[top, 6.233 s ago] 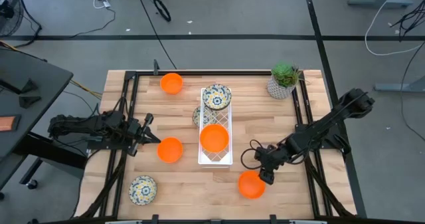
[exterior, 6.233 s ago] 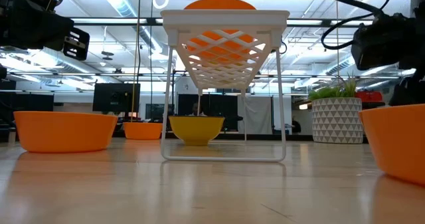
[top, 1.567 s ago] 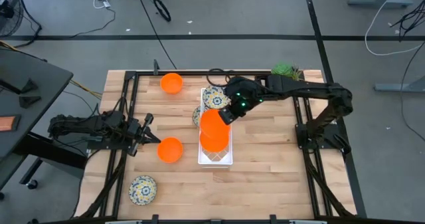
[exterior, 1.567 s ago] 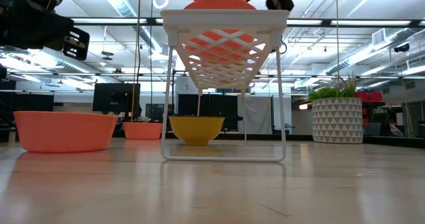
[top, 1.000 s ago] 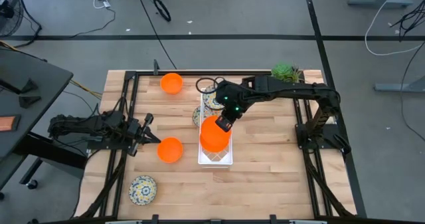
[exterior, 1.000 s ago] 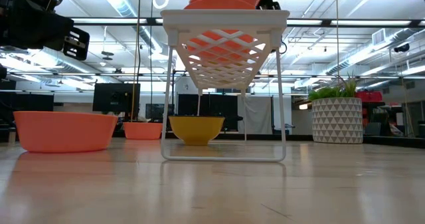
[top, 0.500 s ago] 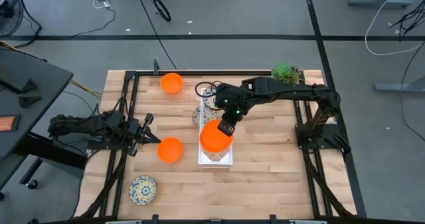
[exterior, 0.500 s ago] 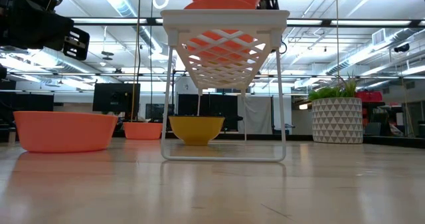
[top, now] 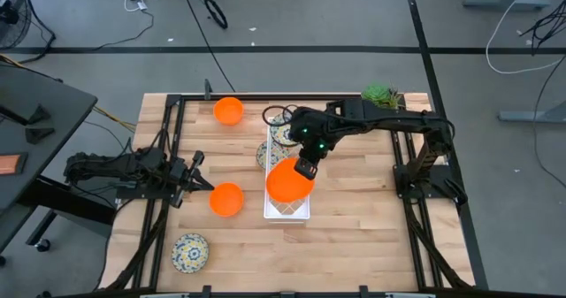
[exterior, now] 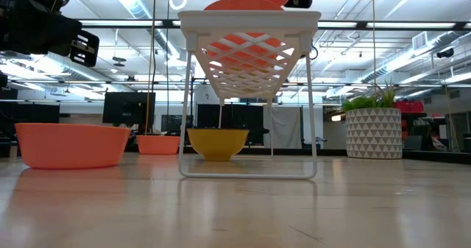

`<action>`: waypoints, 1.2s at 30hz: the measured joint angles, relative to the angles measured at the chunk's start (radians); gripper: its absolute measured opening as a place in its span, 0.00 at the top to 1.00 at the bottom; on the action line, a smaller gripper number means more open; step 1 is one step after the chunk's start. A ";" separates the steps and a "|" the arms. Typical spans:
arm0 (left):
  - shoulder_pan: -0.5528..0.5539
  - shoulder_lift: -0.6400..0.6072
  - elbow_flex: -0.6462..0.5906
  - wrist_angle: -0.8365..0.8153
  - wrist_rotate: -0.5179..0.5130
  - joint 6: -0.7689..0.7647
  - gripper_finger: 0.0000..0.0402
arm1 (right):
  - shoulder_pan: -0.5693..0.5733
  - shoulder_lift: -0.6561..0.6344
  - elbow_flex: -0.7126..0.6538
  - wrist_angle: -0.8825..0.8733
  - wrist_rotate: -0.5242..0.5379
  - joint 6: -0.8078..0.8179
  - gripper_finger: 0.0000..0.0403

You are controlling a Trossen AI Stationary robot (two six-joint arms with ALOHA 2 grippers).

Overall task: Pick & Place Mini bowls
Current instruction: Stack the orange bowl on top of the orange bowl on the shelf

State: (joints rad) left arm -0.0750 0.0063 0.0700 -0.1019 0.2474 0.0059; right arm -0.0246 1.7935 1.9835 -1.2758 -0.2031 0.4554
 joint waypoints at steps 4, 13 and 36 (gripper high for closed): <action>0.000 0.000 0.000 0.000 0.000 0.000 0.97 | 0.000 0.000 0.017 -0.008 -0.003 -0.005 1.00; 0.000 0.000 0.000 -0.001 0.000 0.000 0.97 | -0.003 0.022 0.018 -0.063 -0.025 -0.049 1.00; 0.000 0.000 0.000 0.000 0.000 0.000 0.97 | -0.029 0.172 0.276 -0.283 -0.041 -0.203 1.00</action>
State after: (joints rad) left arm -0.0751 0.0063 0.0700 -0.1023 0.2474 0.0059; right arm -0.0536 1.9652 2.2593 -1.5587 -0.2445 0.2522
